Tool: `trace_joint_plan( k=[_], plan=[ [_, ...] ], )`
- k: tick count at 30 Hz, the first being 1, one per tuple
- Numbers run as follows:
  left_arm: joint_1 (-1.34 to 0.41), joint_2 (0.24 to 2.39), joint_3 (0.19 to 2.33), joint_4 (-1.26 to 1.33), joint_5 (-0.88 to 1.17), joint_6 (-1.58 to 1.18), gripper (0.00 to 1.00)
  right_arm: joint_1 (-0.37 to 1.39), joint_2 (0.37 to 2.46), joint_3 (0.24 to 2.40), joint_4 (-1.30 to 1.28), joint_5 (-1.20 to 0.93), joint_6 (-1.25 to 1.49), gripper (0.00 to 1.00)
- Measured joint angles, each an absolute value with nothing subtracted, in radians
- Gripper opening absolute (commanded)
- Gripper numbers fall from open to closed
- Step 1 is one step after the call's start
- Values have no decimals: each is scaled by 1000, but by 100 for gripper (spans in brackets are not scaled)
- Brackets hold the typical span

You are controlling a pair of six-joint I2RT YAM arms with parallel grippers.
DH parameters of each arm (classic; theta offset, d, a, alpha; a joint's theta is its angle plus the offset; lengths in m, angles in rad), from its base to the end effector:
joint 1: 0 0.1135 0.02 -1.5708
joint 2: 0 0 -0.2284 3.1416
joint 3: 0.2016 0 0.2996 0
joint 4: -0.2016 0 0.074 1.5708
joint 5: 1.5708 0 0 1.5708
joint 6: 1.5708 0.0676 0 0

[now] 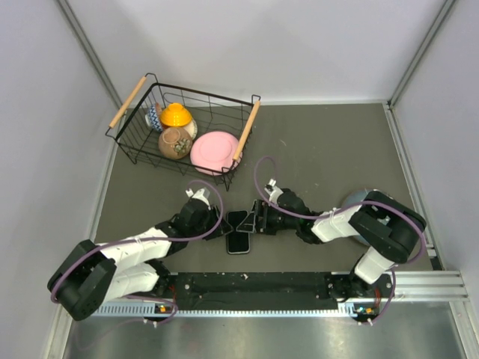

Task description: Put the phone into the phone case

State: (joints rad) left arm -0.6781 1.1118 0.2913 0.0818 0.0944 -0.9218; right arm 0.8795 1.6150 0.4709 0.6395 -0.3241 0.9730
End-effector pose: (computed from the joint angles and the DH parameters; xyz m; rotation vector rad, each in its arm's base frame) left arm 0.2042 -0.1726 0.0493 -0.2508 2.4751 -0.8702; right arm 0.1919 0.2657 0.0325 -0.1185 2.3966 1.3612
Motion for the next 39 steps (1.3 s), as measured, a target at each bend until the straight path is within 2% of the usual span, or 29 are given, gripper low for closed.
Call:
trace_joint_plan(
  k=[8, 12, 16, 33, 39],
  plan=[
    [-669, 1118, 262, 135, 144, -931, 28, 867, 1615, 471, 649, -311, 999, 75],
    [-662, 1133, 262, 141, 174, -935, 25, 862, 1619, 463, 662, -316, 1015, 75],
    [-661, 1135, 262, 139, 194, -940, 22, 852, 1626, 444, 710, -334, 1028, 71],
    [-660, 1023, 216, 67, 231, -927, 19, 799, 1801, 348, 1179, -478, 1195, 67],
    [-664, 1032, 208, 87, 258, -923, 13, 805, 1879, 347, 1224, -519, 1246, 52]
  ],
)
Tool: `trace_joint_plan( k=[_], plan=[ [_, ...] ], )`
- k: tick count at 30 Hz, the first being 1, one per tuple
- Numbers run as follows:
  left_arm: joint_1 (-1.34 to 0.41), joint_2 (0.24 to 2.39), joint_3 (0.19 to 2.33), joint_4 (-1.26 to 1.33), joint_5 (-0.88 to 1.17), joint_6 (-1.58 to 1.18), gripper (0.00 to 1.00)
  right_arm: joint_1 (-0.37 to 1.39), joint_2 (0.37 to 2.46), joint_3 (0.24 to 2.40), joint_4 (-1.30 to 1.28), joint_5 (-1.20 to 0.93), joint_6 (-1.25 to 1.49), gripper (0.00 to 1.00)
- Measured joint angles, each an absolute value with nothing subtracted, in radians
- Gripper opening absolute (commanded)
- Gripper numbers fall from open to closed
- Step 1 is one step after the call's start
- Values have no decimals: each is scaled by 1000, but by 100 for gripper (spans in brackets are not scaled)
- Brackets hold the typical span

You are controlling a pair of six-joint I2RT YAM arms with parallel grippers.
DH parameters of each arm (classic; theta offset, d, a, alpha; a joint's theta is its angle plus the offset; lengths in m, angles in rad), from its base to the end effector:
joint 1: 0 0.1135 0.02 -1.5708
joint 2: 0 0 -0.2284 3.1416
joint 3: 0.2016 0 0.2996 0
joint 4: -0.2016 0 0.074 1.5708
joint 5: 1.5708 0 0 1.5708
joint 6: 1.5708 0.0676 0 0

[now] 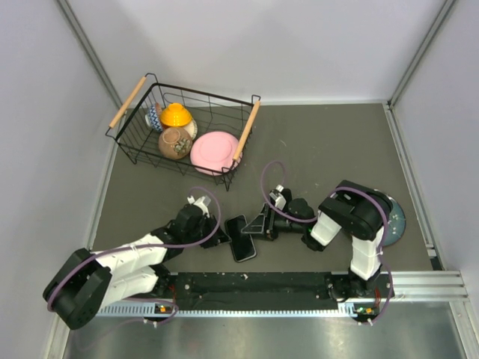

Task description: Put the phone into the phone case

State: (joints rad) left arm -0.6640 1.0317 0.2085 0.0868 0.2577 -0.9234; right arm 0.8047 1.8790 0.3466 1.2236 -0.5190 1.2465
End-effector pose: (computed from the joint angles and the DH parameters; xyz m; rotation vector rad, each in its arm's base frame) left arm 0.1859 -0.1674 0.0414 -0.1836 2.5346 -1.0322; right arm 0.1748 0.2300 -0.0002 0.0681 2.3239 1.7400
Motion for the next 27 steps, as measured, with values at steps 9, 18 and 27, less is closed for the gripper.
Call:
trace_joint_plan(
  k=[9, 18, 27],
  plan=[
    [-665, 1044, 205, 110, 279, -921, 12, 805, 1908, 347, 1246, -570, 1294, 48],
    [-665, 1050, 203, 120, 284, -917, 15, 805, 1908, 344, 1251, -577, 1303, 52],
    [-669, 1053, 203, 121, 291, -910, 14, 809, 1906, 334, 1256, -578, 1302, 55]
  ],
)
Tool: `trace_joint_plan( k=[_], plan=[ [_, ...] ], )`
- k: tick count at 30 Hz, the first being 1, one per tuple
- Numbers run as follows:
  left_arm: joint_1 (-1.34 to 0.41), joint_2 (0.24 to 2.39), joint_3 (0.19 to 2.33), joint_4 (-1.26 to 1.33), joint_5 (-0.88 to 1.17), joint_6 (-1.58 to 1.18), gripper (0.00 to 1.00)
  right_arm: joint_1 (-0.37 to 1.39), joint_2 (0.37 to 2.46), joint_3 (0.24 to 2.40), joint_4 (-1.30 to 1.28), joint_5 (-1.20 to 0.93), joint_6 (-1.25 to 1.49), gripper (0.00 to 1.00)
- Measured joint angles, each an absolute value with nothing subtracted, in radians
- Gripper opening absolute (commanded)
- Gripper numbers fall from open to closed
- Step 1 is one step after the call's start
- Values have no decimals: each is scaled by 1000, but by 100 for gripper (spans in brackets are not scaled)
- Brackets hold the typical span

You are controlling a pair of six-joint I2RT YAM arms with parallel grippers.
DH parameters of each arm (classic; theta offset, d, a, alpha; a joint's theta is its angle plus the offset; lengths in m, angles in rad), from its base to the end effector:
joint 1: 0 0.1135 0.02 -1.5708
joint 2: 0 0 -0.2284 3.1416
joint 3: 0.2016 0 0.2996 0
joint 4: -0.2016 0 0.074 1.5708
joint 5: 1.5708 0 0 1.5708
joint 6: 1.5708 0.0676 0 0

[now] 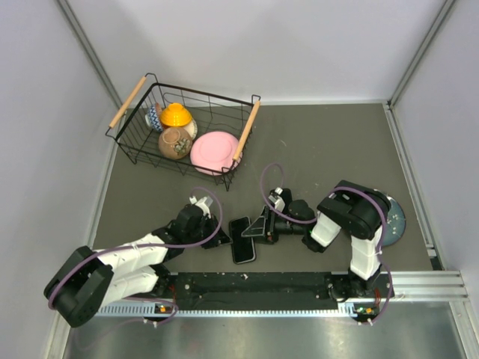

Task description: Put the phone into the phone case

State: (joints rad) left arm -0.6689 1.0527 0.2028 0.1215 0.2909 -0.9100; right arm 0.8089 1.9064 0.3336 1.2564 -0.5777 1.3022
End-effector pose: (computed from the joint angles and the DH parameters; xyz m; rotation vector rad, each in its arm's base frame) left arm 0.1835 -0.1698 0.0386 -0.1398 2.5380 -1.0684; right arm 0.1657 0.2272 -0.0051 0.0821 2.3782 1.8078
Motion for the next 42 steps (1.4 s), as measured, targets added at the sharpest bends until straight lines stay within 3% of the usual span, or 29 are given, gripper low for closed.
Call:
trace_joint_plan(
  k=[9, 15, 21, 24, 25, 28, 30, 37, 39, 40, 42],
  plan=[
    [-670, 1057, 203, 127, 294, -909, 14, 809, 1897, 327, 1260, -578, 1302, 49],
    [-670, 1060, 203, 128, 295, -907, 13, 810, 1889, 321, 1261, -578, 1302, 55],
    [-670, 1063, 203, 131, 297, -906, 13, 810, 1869, 307, 1266, -575, 1301, 47],
    [-670, 1065, 203, 133, 298, -906, 13, 810, 1869, 306, 1265, -573, 1298, 34],
    [-670, 1065, 203, 133, 299, -906, 14, 810, 1869, 305, 1266, -573, 1297, 24],
    [-670, 1065, 203, 133, 298, -906, 14, 810, 1867, 301, 1264, -570, 1290, 5],
    [-670, 1065, 203, 132, 298, -906, 14, 809, 1867, 301, 1262, -569, 1287, 0],
    [-670, 1063, 203, 131, 297, -905, 17, 809, 1868, 293, 1254, -557, 1286, 0],
    [-670, 1060, 203, 128, 296, -905, 17, 809, 1872, 293, 1255, -556, 1287, 9],
    [-670, 1058, 203, 127, 296, -905, 17, 809, 1876, 293, 1257, -555, 1288, 24],
    [-670, 1055, 203, 126, 296, -904, 17, 809, 1887, 293, 1260, -551, 1297, 32]
  ],
)
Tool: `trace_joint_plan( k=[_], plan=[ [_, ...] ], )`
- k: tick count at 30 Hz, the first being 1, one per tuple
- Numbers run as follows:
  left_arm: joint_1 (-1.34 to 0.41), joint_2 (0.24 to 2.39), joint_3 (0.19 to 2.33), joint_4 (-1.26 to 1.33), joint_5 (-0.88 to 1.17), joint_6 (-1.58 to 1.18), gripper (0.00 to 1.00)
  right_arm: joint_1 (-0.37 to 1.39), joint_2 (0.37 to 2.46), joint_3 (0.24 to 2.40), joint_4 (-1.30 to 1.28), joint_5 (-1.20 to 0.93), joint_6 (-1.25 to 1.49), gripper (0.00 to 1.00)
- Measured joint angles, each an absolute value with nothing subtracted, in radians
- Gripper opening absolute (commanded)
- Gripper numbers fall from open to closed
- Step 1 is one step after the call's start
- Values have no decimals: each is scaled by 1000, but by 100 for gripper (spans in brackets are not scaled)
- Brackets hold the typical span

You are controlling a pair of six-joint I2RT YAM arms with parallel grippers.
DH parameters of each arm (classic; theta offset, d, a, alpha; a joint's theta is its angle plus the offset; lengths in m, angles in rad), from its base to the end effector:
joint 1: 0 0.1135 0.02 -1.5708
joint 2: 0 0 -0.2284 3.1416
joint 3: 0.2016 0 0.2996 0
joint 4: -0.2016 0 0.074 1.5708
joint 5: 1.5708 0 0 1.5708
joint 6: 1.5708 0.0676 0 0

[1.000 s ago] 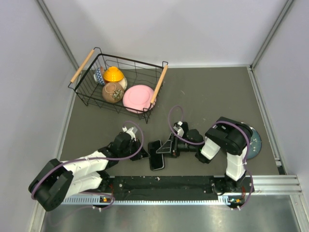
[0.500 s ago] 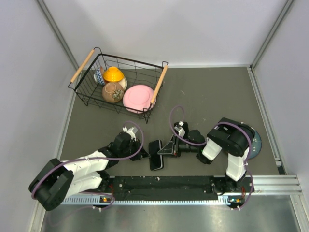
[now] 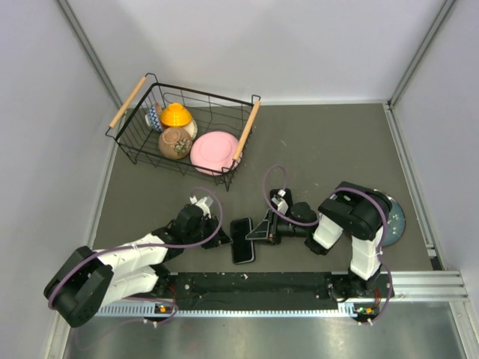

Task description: Put the phone into the phone case

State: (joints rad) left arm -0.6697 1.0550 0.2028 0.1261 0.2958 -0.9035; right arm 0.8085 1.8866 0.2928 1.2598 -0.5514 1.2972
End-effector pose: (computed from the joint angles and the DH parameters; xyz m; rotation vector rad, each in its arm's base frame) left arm 0.1833 -0.1703 0.0387 -0.1270 2.5364 -1.0728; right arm 0.1598 0.2186 -0.0074 0.1091 2.3847 1.7745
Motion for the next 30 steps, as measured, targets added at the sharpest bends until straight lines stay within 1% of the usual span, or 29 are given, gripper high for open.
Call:
trace_joint_plan(
  k=[1, 3, 5, 6, 7, 9, 11, 12, 15, 19, 22, 30],
  plan=[
    [-670, 1054, 203, 125, 296, -903, 17, 809, 1893, 293, 1264, -550, 1303, 34],
    [-670, 1054, 203, 122, 296, -902, 17, 810, 1899, 293, 1265, -548, 1308, 34],
    [-670, 1054, 203, 120, 296, -902, 17, 810, 1901, 293, 1265, -546, 1310, 30],
    [-670, 1054, 203, 120, 296, -902, 17, 810, 1901, 293, 1265, -546, 1310, 19],
    [-670, 1054, 203, 119, 296, -902, 18, 810, 1901, 293, 1266, -545, 1309, 12],
    [-670, 1053, 203, 119, 296, -901, 23, 810, 1901, 293, 1265, -543, 1298, 1],
    [-670, 1048, 205, 111, 297, -897, 34, 810, 1899, 292, 1262, -535, 1285, 0],
    [-670, 1042, 208, 102, 298, -894, 45, 810, 1897, 292, 1260, -532, 1280, 0],
    [-670, 1003, 219, 60, 294, -883, 55, 810, 1868, 292, 1245, -523, 1260, 0],
    [-670, 888, 255, -35, 269, -861, 61, 810, 1796, 294, 1231, -524, 1238, 0],
    [-670, 799, 287, -89, 253, -842, 63, 810, 1741, 294, 1234, -529, 1230, 0],
    [-666, 635, 303, -146, 280, -827, 65, 809, 1649, 294, 1241, -571, 1246, 0]
  ],
)
